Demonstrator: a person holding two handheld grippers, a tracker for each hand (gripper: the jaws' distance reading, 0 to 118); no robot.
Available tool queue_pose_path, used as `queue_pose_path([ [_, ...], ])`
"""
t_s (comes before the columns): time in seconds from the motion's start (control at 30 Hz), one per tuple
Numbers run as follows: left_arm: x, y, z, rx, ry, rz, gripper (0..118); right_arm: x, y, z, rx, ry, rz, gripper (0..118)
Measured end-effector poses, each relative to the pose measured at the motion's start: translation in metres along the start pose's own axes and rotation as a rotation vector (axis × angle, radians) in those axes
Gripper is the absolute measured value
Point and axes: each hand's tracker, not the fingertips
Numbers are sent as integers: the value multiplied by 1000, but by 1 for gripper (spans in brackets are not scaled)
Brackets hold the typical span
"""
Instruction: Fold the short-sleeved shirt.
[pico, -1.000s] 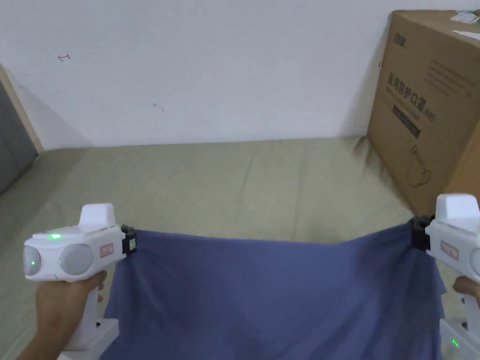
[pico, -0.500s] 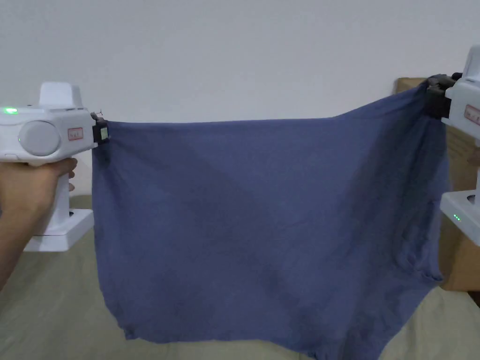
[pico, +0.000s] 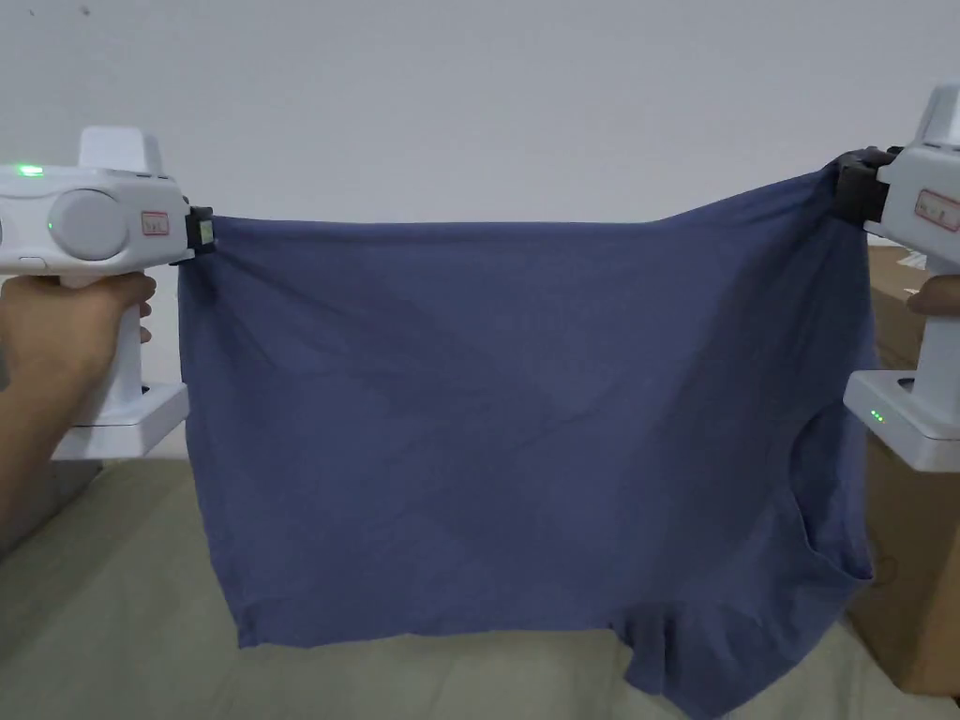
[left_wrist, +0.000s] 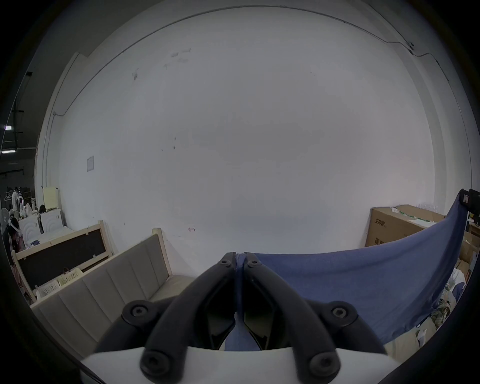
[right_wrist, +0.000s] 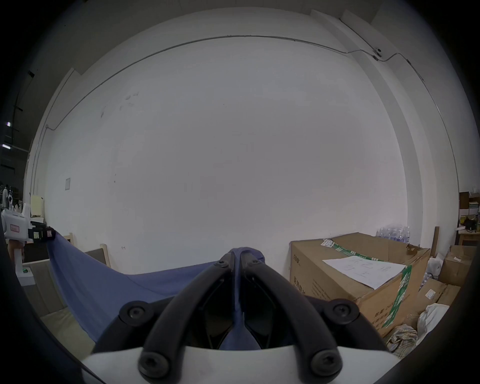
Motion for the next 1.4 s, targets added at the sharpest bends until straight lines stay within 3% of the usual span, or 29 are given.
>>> queue_pose_path([
  [0.27, 20, -94, -46, -126, -13, -50, 1, 2, -85, -21, -133, 23, 36, 2],
  [0.6, 20, -230, -54, -303, -66, -24, 1, -8, -206, -1, -327, 61, -19, 2],
  [0.77, 6, -288, 3, -404, -85, 13, 1, -11, -259, 46, -418, 80, -41, 2],
  [0.87, -11, -322, 40, -451, -100, 30, 1, -14, -285, 91, -481, 97, -100, 2],
  [1.03, -33, -383, 102, -565, -105, 22, 1, -13, -319, 177, -552, 110, -120, 2],
  [1.4, -66, -463, 224, -729, -93, 61, 1, -11, -377, 327, -723, 107, -178, 2],
])
